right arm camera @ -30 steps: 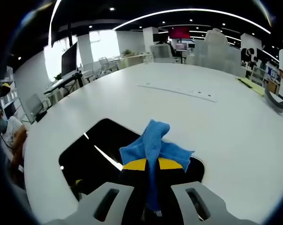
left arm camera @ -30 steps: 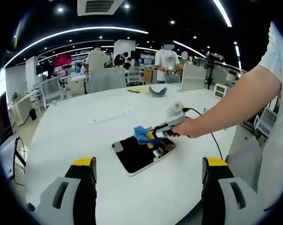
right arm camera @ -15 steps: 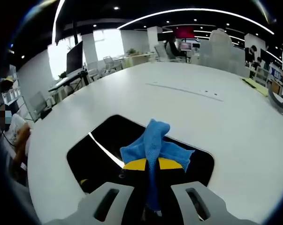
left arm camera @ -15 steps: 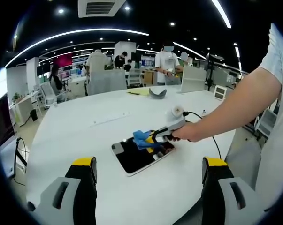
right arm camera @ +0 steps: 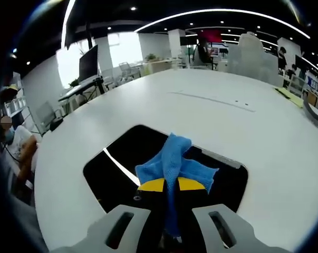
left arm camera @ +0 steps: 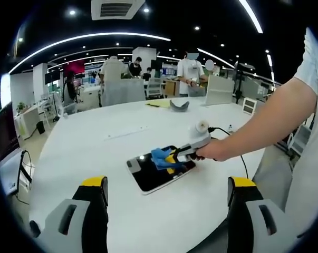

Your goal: Wipe the mirror surface with the cleaning cloth until all visible marks leave the cleaned area.

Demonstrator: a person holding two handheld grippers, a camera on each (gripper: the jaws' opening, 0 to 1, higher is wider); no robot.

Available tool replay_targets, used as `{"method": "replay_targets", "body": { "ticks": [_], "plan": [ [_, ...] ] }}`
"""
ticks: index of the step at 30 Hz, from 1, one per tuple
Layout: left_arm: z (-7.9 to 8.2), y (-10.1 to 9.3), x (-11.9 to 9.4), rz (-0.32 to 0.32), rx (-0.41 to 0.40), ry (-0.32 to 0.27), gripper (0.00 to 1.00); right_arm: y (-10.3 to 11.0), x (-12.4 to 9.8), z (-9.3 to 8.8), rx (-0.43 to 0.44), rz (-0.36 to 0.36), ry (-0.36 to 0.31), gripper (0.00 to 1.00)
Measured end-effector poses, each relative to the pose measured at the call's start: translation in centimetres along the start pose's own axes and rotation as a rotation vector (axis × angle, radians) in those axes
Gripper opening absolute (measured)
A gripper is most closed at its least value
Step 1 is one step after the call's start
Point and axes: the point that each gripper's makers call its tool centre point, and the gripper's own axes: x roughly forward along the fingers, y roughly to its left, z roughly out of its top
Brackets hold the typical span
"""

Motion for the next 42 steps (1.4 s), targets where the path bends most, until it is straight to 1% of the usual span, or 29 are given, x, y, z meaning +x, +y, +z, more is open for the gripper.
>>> {"method": "replay_targets", "body": {
  "ticks": [10,14,31,37,42],
  "plan": [
    [0.3,-0.9,-0.9,-0.004,0.011,-0.012,0.95,1.5,-1.1,-1.0,-0.008,0.006,0.009,0.02],
    [0.3,-1.1,-1.7,-0.001,0.019,-0.016,0.95,2.1,-1.6,-1.4,-0.006,0.004,0.010,0.02],
    [-1.0,-2.4,-4.9,0.003,0.025,-0.020,0.95,4.2,-3.3,-2.9,0.004,-0.019,0.015,0.02],
    [-1.1,-2.2,-5.7,0.008,0.030,-0.026,0.95,4.8,-3.7,-3.3,0.007,-0.033,0.020,0.02],
    [-1.2,-2.2,-6.2,0.010,0.033,-0.031,0.95,5.1,-4.0,-3.6,0.003,-0.032,0.027,0.02]
  ]
}}
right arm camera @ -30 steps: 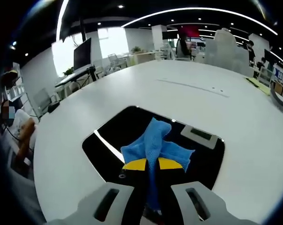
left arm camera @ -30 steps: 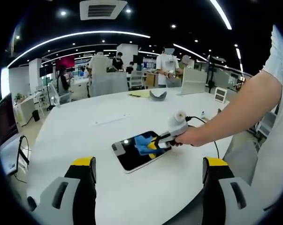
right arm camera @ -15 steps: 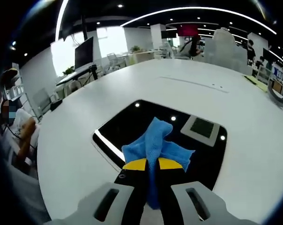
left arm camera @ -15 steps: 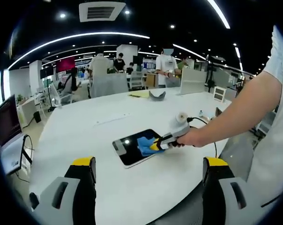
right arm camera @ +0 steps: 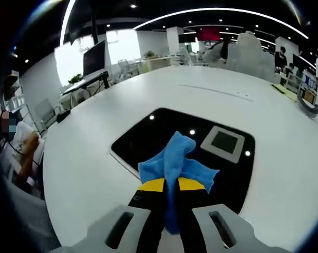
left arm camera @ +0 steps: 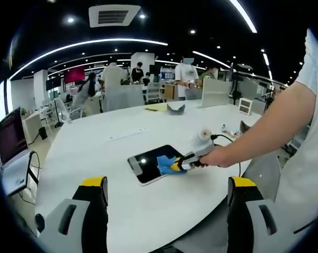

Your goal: Wipe the mirror surface with the cleaning cloth until all visible marks leave the cleaned area.

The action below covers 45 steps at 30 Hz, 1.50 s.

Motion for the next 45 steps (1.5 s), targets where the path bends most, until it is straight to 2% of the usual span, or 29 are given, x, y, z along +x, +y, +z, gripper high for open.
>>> {"method": "replay_targets", "body": {
  "ticks": [7,11,21,25,37,45],
  "plan": [
    [-0.3,-0.2,-1.2,0.002,0.027,0.007,0.95,0.1,0.1,-0.4,-0.029,-0.007,0.019,0.02],
    [-0.3,0.1,-1.9,0.008,0.017,0.002,0.95,0.1,0.0,-0.4,-0.003,-0.009,0.011,0.02],
    [-1.0,0.2,-3.4,0.030,0.009,0.002,0.95,0.3,-0.1,-0.4,-0.004,-0.023,0.020,0.02],
    [-1.2,0.9,-4.0,0.047,-0.001,0.000,0.95,0.4,-0.2,-0.4,0.017,-0.024,0.021,0.02],
    [-1.4,1.6,-4.2,0.053,-0.002,-0.012,0.95,-0.3,0.3,-0.6,0.025,-0.046,0.020,0.02],
    [-1.6,2.2,-3.9,0.044,-0.004,-0.020,0.94,0.4,0.1,-0.4,0.055,-0.042,0.026,0.02]
  ]
}}
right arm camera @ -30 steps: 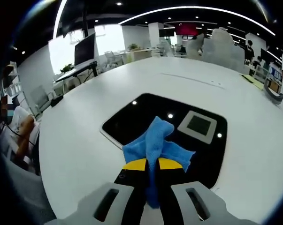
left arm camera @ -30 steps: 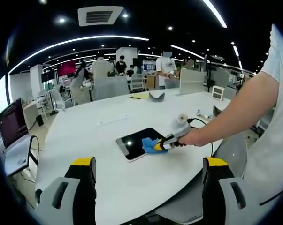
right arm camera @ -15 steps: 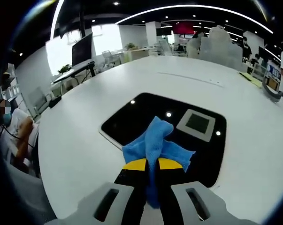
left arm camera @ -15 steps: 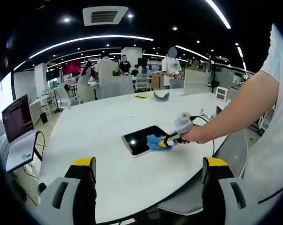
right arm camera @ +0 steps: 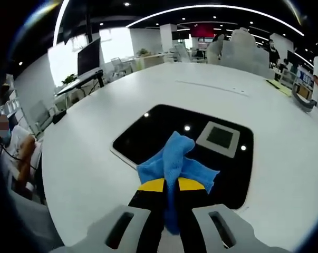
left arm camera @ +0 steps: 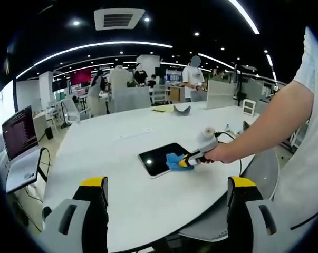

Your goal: Wipe the mirror surface with the cleaning cloth until all visible marks leave the cleaned area.

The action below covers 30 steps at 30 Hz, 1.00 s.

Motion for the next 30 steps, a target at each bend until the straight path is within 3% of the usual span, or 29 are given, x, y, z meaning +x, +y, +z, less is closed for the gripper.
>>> {"method": "replay_targets", "body": {
  "ticks": [15,30],
  "plan": [
    [0.3,1.1,0.7,-0.033,0.011,-0.012,0.94,2.0,0.8,0.6,0.000,0.009,0.001,0.02],
    [-0.1,2.3,0.9,-0.076,0.034,-0.011,0.94,2.1,1.0,0.9,0.030,-0.032,0.008,0.02]
  ]
}}
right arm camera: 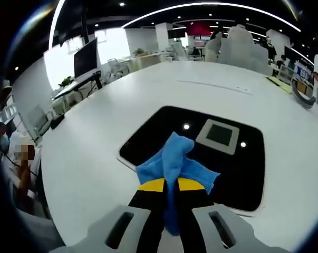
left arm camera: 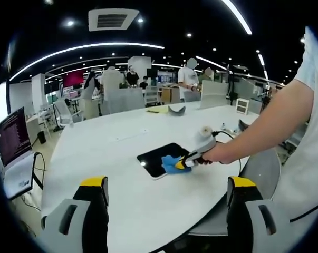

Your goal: Wipe the mirror surface with the cleaning cloth until all visible marks leave the cleaned area.

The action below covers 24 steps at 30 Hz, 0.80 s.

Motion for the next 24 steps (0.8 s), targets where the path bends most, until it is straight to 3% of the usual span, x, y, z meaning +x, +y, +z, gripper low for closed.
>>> {"method": "replay_targets", "body": {
  "ticks": [14,24],
  "plan": [
    [-0.5,1.9,0.2,-0.028,0.009,-0.009,0.94,0.0,0.7,0.6,0.017,-0.040,0.033,0.02],
    [0.1,3.3,0.4,-0.039,0.022,-0.024,0.94,-0.3,1.8,1.7,0.037,-0.058,0.035,0.02]
  ]
}}
